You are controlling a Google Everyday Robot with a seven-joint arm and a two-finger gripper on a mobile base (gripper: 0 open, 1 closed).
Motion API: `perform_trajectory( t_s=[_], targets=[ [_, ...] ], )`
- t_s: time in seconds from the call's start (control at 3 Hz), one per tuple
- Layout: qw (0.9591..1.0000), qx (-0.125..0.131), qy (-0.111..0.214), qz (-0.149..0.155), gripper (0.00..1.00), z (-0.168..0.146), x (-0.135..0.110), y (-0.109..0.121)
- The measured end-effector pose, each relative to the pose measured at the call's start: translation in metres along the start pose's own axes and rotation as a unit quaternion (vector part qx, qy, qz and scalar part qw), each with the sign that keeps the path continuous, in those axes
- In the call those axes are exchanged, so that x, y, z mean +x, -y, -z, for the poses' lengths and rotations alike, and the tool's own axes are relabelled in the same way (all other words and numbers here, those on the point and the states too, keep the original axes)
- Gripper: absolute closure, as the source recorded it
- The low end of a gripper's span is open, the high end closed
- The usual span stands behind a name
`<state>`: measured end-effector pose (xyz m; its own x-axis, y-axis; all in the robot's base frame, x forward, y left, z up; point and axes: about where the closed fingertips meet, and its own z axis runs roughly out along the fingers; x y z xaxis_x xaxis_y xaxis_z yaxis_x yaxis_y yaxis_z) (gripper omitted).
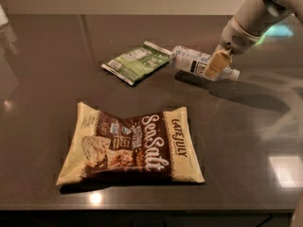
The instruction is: Move blue plastic bottle near brown chip bag
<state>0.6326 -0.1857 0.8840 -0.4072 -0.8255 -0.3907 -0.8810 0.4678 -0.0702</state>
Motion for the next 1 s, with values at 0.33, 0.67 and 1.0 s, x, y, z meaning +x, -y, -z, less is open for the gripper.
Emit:
perform_trajectory(
  t_s=[0.33, 0.67, 1.0],
  targets=[
    [0.9996, -0.024, 0.002, 0.013, 1.00, 0.006, -0.003, -0.035],
    [0.9984, -0.052, -0.001, 0.022, 1.00, 0.004, -0.002, -0.066],
    [0.9967, -0.075, -0.006, 0.029, 1.00, 0.000, 0.000, -0.093]
  ],
)
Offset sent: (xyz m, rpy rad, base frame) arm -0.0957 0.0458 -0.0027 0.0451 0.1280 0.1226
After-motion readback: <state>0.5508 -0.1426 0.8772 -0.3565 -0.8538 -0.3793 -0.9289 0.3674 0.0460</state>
